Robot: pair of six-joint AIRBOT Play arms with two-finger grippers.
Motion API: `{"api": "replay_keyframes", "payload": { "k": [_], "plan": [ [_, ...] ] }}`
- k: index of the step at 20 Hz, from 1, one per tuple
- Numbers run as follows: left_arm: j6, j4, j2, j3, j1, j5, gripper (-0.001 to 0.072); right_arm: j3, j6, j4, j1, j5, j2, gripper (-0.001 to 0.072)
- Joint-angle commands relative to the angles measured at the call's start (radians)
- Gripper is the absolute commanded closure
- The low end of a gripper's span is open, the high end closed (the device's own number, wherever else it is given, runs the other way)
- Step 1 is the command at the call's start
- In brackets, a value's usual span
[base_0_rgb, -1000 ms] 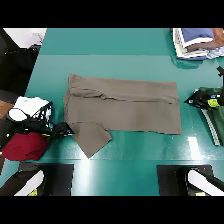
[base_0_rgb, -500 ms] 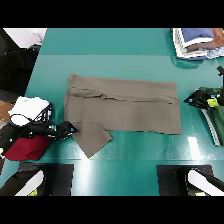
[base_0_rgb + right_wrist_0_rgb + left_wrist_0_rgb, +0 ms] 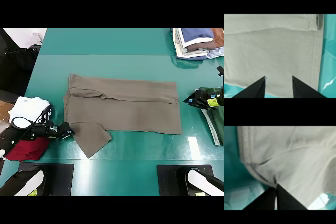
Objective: Fold the shirts.
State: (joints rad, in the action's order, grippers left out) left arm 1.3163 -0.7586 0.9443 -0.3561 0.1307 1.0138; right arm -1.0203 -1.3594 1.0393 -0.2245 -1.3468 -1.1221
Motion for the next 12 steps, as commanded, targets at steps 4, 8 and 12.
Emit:
{"api": "replay_keyframes", "payload": {
  "k": [4,8,12],
  "plan": [
    [-0.069,0.055,-0.015,-0.077,0.000,0.104,0.0682,0.126,0.026,0.011,-0.135,-0.127,0.002,0.0337],
    [-0.080,0.055,-0.014,-0.155,0.000,0.121,0.0682,0.306,0.063,0.008,-0.271,-0.084,-0.031,0.0322],
    [-0.087,0.055,-0.014,-0.172,0.000,0.106,0.0681,0.387,0.087,0.002,-0.307,-0.023,-0.091,0.0326]
  ]
}}
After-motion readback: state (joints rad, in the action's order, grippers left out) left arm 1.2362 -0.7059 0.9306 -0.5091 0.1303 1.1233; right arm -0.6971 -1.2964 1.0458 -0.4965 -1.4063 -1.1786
